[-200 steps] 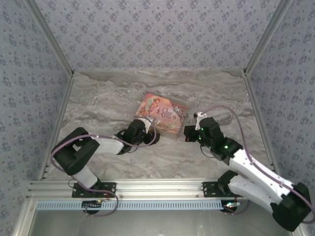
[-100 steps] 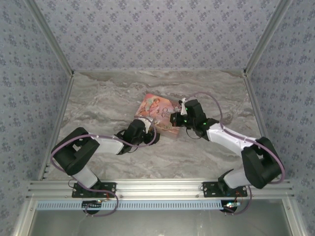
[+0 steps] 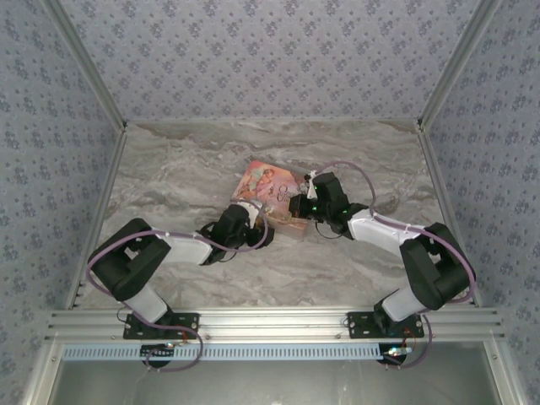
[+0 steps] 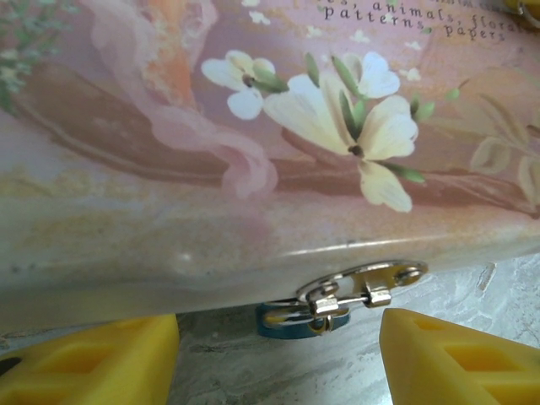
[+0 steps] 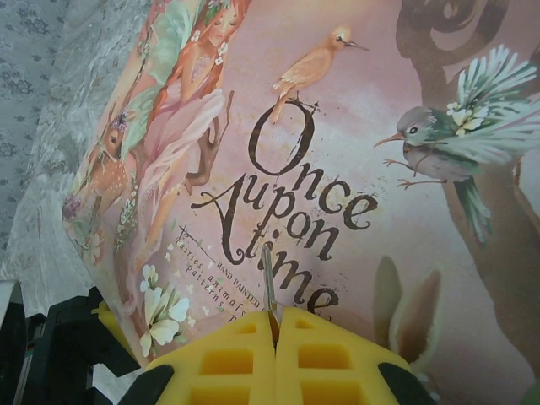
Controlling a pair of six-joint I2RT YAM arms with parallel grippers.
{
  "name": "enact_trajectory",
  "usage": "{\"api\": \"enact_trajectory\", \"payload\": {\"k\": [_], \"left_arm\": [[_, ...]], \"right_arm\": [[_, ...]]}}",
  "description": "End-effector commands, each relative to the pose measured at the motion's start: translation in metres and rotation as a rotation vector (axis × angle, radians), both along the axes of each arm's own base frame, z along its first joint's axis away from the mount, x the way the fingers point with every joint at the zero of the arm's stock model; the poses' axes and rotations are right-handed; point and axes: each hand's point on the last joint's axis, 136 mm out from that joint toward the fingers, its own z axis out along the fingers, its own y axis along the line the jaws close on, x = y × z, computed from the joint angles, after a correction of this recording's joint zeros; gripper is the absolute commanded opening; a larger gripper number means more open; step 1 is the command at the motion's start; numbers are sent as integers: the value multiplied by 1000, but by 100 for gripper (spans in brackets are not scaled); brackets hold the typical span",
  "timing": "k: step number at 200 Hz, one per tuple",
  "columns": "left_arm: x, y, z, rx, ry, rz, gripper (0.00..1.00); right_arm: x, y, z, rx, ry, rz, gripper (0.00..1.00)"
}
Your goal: Unlock the padlock with the key
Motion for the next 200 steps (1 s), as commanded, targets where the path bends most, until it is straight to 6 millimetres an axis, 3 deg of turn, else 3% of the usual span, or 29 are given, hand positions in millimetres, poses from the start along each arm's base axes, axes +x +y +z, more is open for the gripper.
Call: {"api": "enact_trajectory", "payload": {"k": [1, 51, 200], "left_arm": [[5, -16, 16, -60, -26, -27, 64], [5, -18, 18, -68, -23, -32, 62], [7, -32, 13, -60, 15, -43, 45]], "right_arm": [[-21, -16, -40, -92, 121, -31, 0], [-26, -14, -48, -122, 134, -18, 0], [-27, -11, -41, -124, 108, -12, 0]]}}
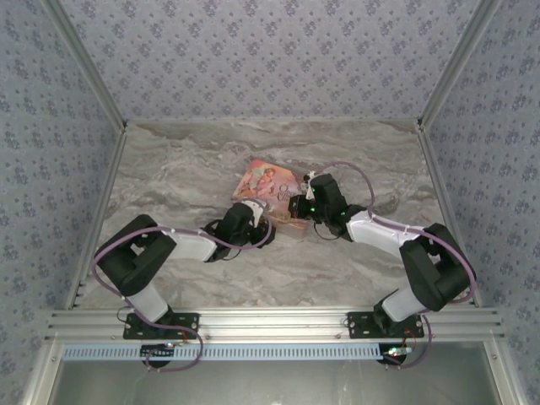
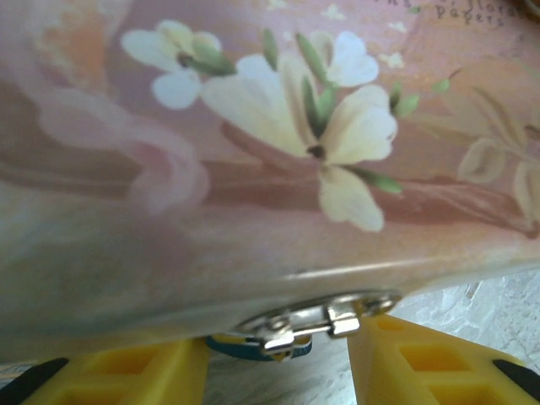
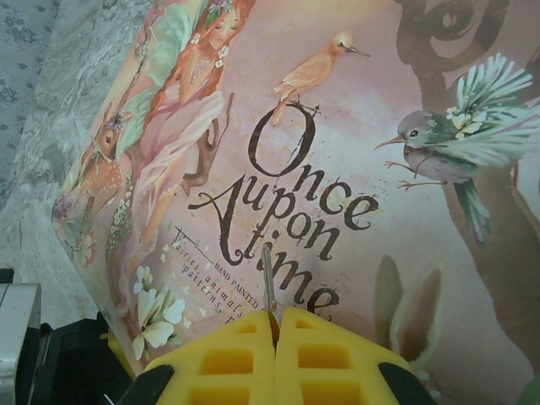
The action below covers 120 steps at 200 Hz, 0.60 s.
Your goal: Unlock the padlock with the key
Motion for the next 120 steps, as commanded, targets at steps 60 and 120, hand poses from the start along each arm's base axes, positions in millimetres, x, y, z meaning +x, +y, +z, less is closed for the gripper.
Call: {"api": "enact_trajectory", "payload": {"k": [60, 120], "left_arm": [[12, -13, 16, -42, -28, 30, 39], [14, -13, 19, -52, -30, 38, 32]], "right_arm": [[-28, -11, -38, -90, 130, 12, 0], [-28, -8, -32, -79, 107, 20, 0]]}}
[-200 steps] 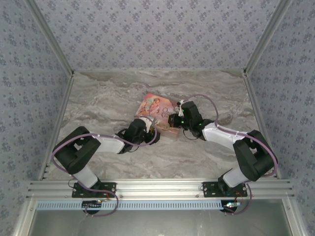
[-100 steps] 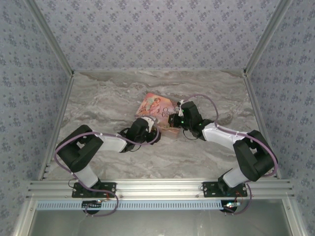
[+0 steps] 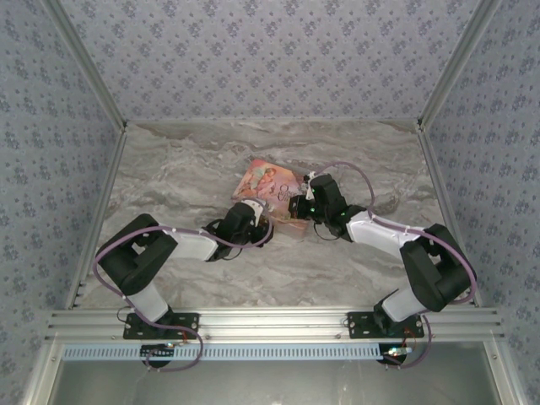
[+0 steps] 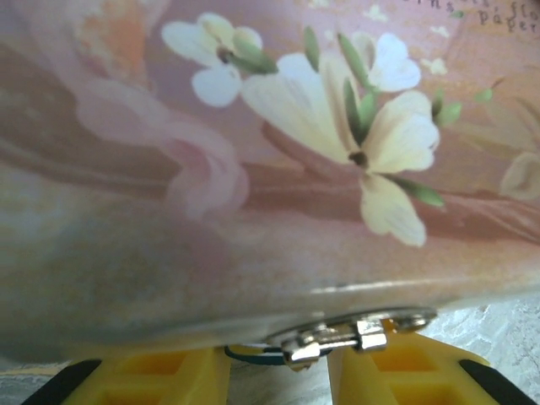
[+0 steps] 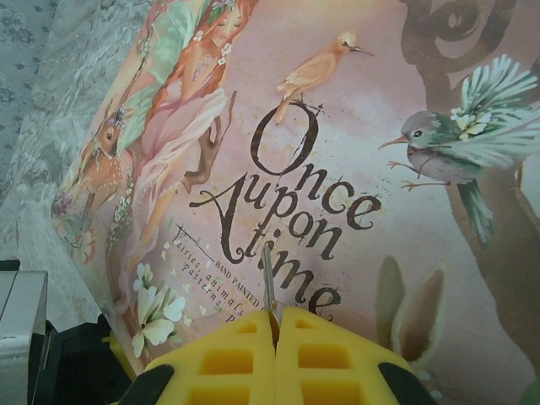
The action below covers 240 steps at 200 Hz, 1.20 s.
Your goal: Unlock the padlock with the key
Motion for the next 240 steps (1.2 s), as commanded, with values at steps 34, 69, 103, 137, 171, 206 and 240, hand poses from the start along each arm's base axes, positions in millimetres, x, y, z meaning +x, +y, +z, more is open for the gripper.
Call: {"api": "enact_trajectory", "payload": {"k": [34, 69, 103, 137, 171, 206, 240], "left_arm": [[7, -20, 27, -92, -34, -11, 31], [6, -22, 28, -114, -11, -6, 31], [8, -22, 30, -133, -10, 14, 37], [10, -24, 30, -150, -7, 28, 40], [14, -18, 29, -148, -2, 77, 40], [17, -16, 27, -178, 25, 125, 39], [19, -16, 25, -191, 34, 149, 38]], "right_arm": [[-23, -6, -19, -79, 35, 60, 0], [-22, -5, -14, -80, 16, 69, 0], [-23, -6, -21, -80, 39, 57, 0], [-23, -6, -21, -80, 40, 58, 0], [-24, -5, -20, -78, 38, 61, 0], [-24, -4, -20, -79, 39, 65, 0], [-25, -4, -19, -78, 37, 65, 0]]}}
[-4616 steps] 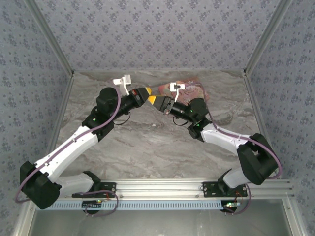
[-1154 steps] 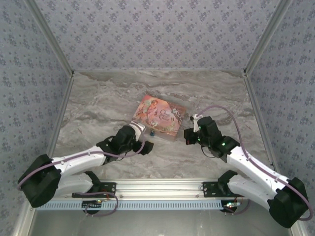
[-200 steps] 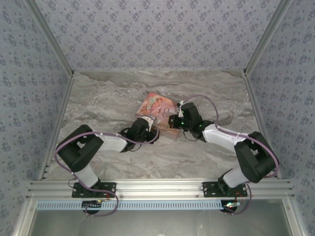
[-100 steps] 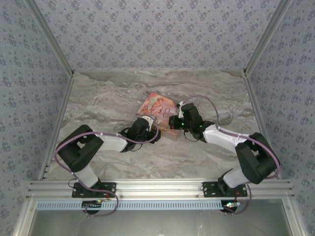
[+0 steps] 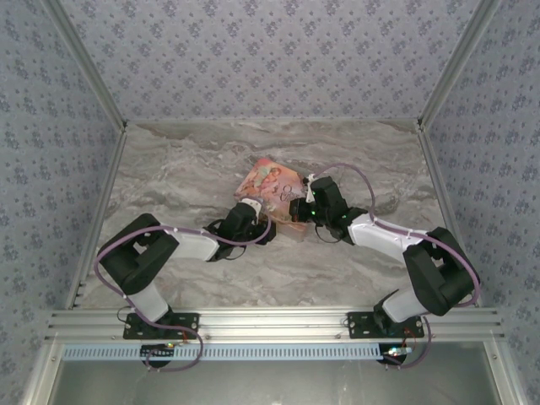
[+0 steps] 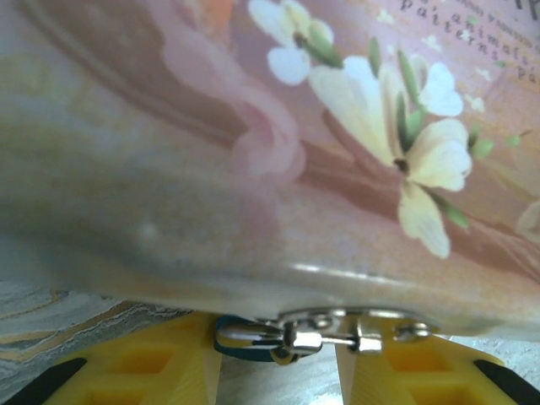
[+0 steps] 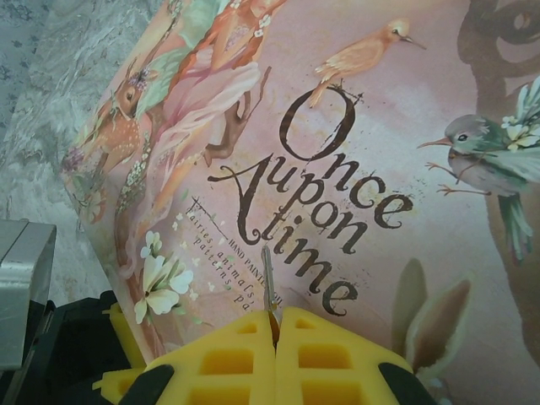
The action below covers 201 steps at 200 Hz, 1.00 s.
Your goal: Unlock the padlock with the key
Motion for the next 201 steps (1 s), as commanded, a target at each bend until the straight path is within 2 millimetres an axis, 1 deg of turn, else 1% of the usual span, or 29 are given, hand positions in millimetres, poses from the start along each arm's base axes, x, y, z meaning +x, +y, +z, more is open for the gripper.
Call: {"api": "enact_trajectory", "payload": {"k": [1, 67, 90, 110, 141, 156, 167, 201], "left_arm": [[17, -11, 23, -84, -59, 52, 38], [18, -12, 24, -91, -60, 55, 31], [17, -12, 25, -97, -59, 50, 29], [15, -14, 27, -112, -50, 42, 27], [11, -18, 31, -146, -12, 38, 26], [8, -19, 32, -156, 23, 42, 24], [6, -20, 32, -165, 49, 45, 22], [-2, -29, 36, -208, 158, 40, 19]], "right_arm": [[-17, -3, -20, -48, 67, 24, 0], [-18, -4, -18, -47, 57, 25, 0], [-17, -3, -12, -41, 35, 31, 0], [-15, -1, -1, -31, -6, 46, 0], [-16, -5, 27, -35, -116, 73, 0], [-22, -13, 38, -55, -167, 84, 0], [-29, -21, 41, -75, -192, 86, 0], [-60, -43, 39, -106, -247, 118, 0]]}}
